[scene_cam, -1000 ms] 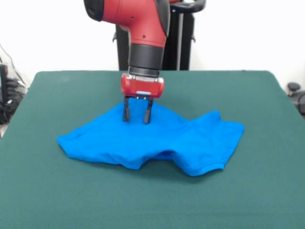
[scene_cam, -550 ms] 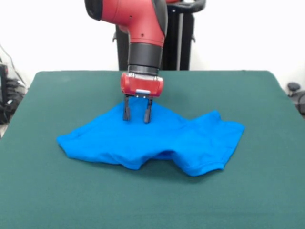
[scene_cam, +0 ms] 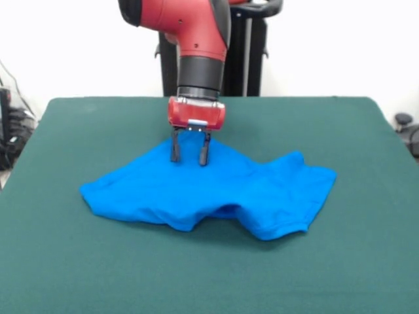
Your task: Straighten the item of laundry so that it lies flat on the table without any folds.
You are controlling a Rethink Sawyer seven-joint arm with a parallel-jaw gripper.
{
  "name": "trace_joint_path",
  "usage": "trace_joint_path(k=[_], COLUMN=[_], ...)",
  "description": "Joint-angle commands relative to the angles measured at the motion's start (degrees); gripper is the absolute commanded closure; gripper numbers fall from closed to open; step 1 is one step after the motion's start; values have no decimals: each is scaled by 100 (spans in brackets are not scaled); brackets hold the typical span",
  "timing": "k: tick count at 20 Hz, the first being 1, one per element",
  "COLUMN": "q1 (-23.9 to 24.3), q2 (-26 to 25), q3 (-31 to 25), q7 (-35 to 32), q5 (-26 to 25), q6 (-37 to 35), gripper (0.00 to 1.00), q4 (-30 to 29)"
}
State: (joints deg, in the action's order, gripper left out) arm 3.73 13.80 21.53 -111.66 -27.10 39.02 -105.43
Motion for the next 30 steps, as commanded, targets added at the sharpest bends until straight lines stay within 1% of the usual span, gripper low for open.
trace_joint_path(k=[1, 7, 11, 24, 30], q1=[-140, 17, 88, 176, 216], q2=[-721, -320, -173, -352, -347], q3=[-901, -1038, -1106, -1079, -1094], q7=[-873, -835, -758, -639, -606], q5=[-246, -339, -325, -397, -425], q6=[-1224, -1653, -1829, -1649, -1683], gripper=[0, 0, 0, 0, 0], q4=[-1079, -1320, -1419, -1412, -1415])
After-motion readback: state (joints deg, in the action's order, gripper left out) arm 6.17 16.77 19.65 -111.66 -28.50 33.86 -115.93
